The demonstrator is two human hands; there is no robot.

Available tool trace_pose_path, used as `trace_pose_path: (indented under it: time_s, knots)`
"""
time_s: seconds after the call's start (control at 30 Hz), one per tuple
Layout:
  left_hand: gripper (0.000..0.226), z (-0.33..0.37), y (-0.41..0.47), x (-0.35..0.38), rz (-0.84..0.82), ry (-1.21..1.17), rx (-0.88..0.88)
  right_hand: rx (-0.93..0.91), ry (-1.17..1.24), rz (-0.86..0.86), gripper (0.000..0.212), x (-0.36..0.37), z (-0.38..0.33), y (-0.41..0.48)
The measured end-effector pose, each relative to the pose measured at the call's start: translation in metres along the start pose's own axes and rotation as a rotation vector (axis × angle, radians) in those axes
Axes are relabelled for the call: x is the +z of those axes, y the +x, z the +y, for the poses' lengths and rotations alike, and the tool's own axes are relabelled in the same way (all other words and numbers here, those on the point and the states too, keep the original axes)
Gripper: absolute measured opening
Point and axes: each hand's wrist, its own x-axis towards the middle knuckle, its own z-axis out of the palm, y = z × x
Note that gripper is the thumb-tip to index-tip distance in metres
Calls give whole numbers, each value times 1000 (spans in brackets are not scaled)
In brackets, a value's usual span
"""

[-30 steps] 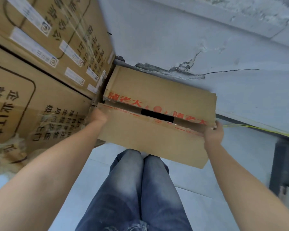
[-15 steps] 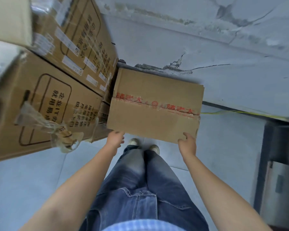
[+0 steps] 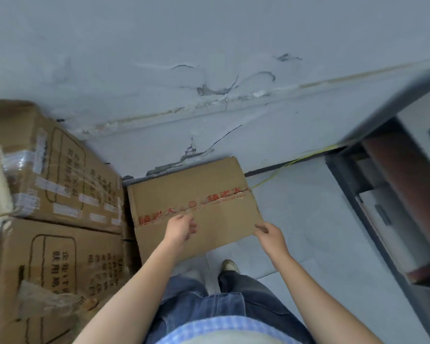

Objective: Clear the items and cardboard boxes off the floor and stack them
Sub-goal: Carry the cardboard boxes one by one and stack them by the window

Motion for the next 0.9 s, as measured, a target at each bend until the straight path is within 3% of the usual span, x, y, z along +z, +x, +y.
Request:
trace_pose_path:
  time_s: [0.17, 0.37, 0.5, 0.67, 0.9]
  knots:
    - [23, 32, -17, 20, -198, 203, 144, 33, 309, 261, 25, -2, 19, -50]
    - [12, 4, -71, 54, -523, 491, 181, 142, 564, 504, 16, 12, 67, -124]
    - [14, -9, -97, 72, -629, 614, 226, 196, 720, 689, 12, 5, 96, -172]
    - [16, -24, -123, 82, -708, 667, 260, 205, 817, 781, 6, 0, 120, -216]
    - [18, -79, -163, 106, -748, 679, 253, 221, 766, 773, 6, 1, 178, -275]
